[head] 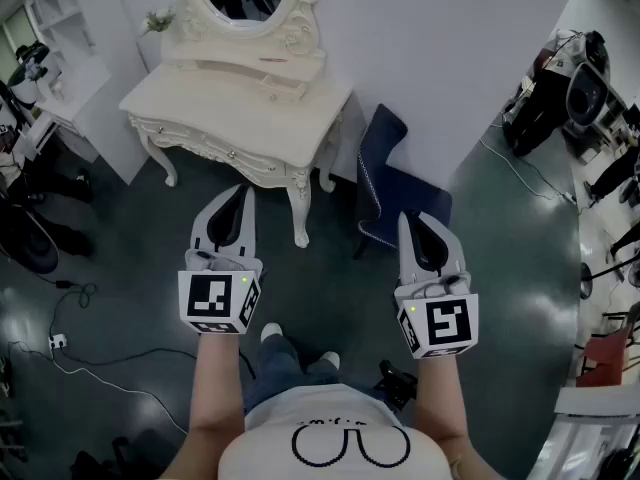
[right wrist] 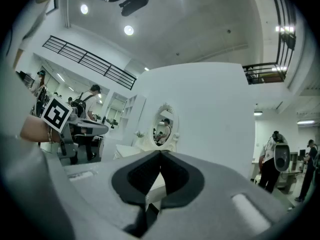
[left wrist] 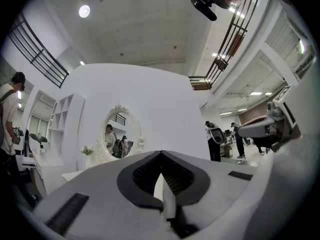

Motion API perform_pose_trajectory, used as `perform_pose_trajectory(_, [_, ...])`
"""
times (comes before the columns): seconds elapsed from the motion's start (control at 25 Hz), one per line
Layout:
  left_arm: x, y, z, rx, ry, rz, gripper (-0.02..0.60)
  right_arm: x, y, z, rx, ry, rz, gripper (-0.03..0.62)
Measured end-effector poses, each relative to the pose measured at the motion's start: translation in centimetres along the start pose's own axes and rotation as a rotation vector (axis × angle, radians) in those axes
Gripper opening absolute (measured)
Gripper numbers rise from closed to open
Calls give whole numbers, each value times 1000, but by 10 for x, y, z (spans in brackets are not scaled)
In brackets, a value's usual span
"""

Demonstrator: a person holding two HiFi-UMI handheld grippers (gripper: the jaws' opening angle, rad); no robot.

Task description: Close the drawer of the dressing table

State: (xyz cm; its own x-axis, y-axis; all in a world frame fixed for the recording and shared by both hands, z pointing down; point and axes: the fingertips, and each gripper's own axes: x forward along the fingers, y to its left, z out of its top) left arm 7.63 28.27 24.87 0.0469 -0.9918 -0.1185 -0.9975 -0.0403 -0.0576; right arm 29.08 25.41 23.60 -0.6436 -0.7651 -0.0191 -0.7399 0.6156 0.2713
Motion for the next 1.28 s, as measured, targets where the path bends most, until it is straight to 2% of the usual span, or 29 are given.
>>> perform_pose_trajectory(0.32, [-15,-49,2,31,15,-27,-3,-36,-25,-20,46,5,-9,0])
perform_pose_trajectory(0.6, [5,-48,0,43,1,-50,-3,-24,-32,-28,69,-8,-33,0])
perform_pose_trajectory(0.76, [33,-24,-13,30,4,-66,-3,9,-33,-36,62,5,-50,0])
perform_pose_trajectory(0.92, [74,18,-30,17,20,-98,-3,65,-22,-44,67,29,-65,0])
perform_pose_trajectory(1.16, [147,89,-43,57,46,-207,-3,170,-7,-39,66,57,-94,0])
perform_pose_trajectory(1.28, [184,129,-46,44,47,-248,-3,219,1,-35,64,67,-122,0])
